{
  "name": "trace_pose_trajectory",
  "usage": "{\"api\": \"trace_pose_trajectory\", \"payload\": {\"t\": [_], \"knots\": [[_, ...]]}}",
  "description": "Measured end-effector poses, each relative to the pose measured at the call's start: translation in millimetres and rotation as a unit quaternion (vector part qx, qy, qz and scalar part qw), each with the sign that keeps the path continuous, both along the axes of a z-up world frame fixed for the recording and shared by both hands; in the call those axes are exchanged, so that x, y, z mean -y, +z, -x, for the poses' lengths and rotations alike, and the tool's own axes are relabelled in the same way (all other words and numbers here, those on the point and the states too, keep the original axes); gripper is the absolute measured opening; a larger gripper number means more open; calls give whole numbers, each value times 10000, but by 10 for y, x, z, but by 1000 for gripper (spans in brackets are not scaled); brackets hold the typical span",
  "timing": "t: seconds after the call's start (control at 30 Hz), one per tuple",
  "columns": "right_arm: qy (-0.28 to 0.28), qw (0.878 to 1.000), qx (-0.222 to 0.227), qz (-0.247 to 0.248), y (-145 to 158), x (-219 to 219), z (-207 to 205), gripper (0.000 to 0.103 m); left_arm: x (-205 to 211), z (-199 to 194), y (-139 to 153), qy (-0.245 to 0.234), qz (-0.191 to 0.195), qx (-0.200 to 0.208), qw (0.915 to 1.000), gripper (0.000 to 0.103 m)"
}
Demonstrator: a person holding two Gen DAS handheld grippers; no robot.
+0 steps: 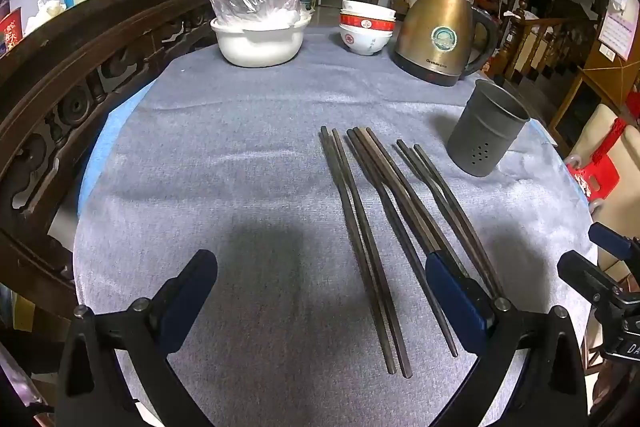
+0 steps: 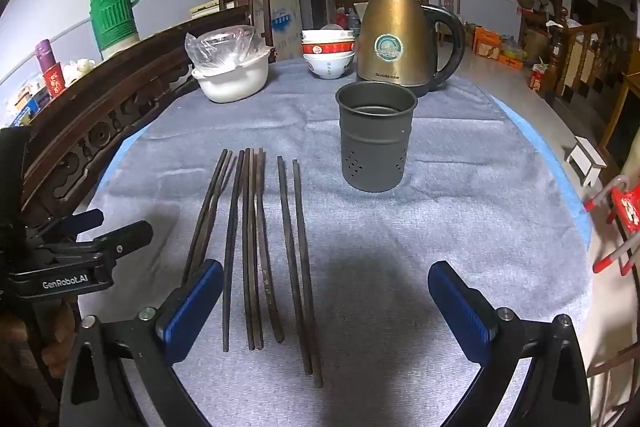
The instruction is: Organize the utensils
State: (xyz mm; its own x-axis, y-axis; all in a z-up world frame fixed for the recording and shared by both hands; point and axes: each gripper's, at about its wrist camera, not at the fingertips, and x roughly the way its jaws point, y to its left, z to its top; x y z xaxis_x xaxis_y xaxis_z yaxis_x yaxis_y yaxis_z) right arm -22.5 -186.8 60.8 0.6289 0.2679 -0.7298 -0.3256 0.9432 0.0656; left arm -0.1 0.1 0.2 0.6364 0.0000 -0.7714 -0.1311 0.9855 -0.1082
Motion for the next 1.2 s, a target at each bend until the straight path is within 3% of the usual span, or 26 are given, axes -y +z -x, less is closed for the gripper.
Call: {"api": "trace_pose_trajectory", "payload": {"t": [0.53, 0.77, 0.97, 1.2], "knots": [[-69, 9999, -72, -84, 20, 85, 2, 103, -14, 45, 70, -13, -62, 19, 10000, 103], [161, 9998, -69, -60, 22, 13, 21, 103, 12, 30, 28, -18, -218, 106, 9997, 103], [203, 9997, -147, -46, 6, 2, 0, 103, 28, 25, 35, -20, -592, 236, 9980, 103], [59, 9998, -210, -1, -14, 33, -50, 103, 10, 24, 0, 16, -443, 196, 9988, 103]]}}
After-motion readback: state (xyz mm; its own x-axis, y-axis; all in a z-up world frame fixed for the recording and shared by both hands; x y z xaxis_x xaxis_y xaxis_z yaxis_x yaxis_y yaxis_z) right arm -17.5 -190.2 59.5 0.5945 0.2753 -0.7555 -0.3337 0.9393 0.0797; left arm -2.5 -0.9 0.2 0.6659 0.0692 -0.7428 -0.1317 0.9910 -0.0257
